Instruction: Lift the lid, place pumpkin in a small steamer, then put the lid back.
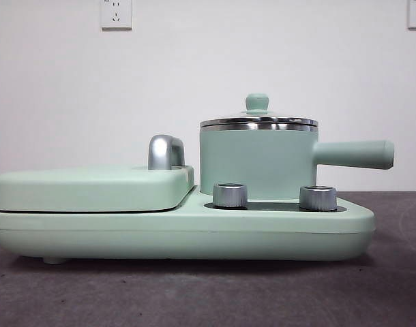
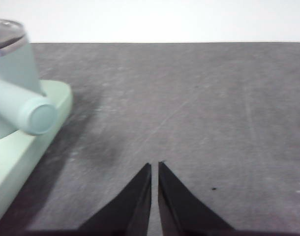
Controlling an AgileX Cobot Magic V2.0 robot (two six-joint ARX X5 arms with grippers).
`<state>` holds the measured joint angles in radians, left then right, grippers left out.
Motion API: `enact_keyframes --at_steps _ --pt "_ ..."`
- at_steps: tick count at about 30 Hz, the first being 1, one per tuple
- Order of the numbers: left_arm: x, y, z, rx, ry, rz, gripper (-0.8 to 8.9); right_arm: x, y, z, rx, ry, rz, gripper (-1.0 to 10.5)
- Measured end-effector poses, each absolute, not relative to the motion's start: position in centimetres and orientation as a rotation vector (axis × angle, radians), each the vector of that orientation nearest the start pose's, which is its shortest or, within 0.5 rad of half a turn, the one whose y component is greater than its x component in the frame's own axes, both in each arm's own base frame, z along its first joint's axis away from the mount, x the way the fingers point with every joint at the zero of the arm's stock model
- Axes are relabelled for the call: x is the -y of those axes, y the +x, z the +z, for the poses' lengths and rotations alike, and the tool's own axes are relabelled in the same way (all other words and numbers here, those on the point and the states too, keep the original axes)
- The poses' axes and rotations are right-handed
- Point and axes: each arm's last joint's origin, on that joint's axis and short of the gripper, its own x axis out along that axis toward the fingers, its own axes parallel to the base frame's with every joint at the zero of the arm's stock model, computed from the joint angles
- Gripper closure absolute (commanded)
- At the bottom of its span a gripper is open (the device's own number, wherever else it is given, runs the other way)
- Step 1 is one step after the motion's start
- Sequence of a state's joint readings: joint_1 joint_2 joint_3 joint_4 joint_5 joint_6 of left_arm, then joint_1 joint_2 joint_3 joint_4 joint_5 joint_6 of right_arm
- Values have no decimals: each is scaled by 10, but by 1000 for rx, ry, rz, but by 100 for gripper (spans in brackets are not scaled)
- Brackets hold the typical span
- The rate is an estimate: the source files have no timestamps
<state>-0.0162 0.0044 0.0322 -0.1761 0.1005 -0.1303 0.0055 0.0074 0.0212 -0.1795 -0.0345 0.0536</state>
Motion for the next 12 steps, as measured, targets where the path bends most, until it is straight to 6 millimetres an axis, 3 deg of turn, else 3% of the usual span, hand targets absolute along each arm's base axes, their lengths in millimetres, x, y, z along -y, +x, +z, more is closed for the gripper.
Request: enact_keyframes --at_steps 12 --pt "4 95 157 -156 -136 -107 807 -1 96 153 -157 24 31 926"
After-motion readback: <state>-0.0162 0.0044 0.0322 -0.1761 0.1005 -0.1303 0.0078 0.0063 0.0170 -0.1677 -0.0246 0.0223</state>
